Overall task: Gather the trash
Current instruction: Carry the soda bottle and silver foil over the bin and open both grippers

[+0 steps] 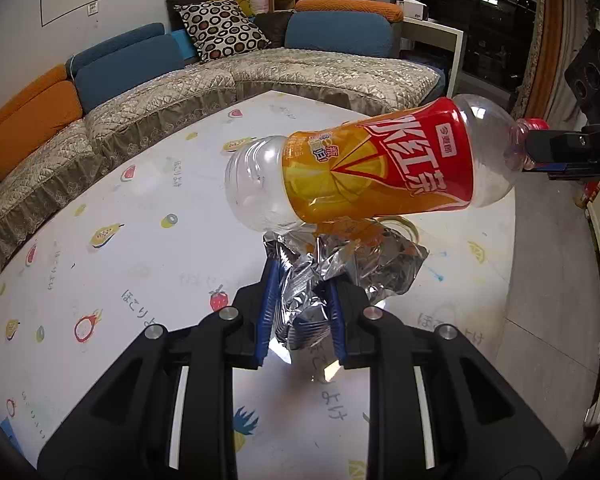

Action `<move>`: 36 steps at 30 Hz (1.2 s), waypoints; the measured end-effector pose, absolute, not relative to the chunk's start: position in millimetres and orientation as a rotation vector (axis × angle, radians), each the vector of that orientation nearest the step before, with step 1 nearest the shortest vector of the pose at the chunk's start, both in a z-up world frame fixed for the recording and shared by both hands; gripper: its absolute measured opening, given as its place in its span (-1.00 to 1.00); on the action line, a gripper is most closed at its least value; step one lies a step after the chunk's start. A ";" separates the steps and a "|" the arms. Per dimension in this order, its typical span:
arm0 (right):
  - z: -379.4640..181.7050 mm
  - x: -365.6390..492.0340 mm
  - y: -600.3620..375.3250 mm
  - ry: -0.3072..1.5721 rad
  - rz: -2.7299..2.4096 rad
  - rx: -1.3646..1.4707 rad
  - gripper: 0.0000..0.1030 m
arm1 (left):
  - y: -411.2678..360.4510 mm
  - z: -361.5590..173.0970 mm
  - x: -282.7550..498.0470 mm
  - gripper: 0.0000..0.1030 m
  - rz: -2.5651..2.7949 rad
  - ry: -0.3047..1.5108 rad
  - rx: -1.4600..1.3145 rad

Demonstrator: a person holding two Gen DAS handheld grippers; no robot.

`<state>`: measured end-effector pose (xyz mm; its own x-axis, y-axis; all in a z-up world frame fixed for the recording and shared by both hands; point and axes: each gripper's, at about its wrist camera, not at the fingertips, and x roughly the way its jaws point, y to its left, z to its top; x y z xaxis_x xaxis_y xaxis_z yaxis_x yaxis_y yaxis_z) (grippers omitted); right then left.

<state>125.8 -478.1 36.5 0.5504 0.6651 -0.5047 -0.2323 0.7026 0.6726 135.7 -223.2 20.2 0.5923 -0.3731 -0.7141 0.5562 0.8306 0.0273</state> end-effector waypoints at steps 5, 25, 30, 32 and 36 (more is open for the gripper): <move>55.3 88.6 -483.0 0.812 0.563 0.558 -0.39 | -225.3 35.4 106.5 -0.58 -0.580 0.734 0.259; 66.3 -117.6 -521.6 0.796 0.477 0.540 -0.38 | -274.6 41.1 -54.1 -0.75 -0.830 0.697 0.343; 31.5 -158.6 -534.7 0.847 0.436 0.564 -0.38 | -295.1 8.5 -88.8 -0.75 -0.920 0.738 0.382; 12.3 -167.3 -539.4 0.882 0.418 0.584 -0.39 | -304.8 -13.8 -99.1 -0.75 -0.934 0.777 0.421; -35.2 -170.9 -540.4 0.987 0.383 0.591 -0.38 | -314.8 -47.2 -107.9 -0.75 -0.944 0.843 0.459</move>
<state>-170.9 -540.4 -35.2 0.5049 0.5535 -0.6623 -0.0378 0.7808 0.6237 -107.9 -314.8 -47.2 0.3132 -0.5178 -0.7961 0.8496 0.5274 -0.0087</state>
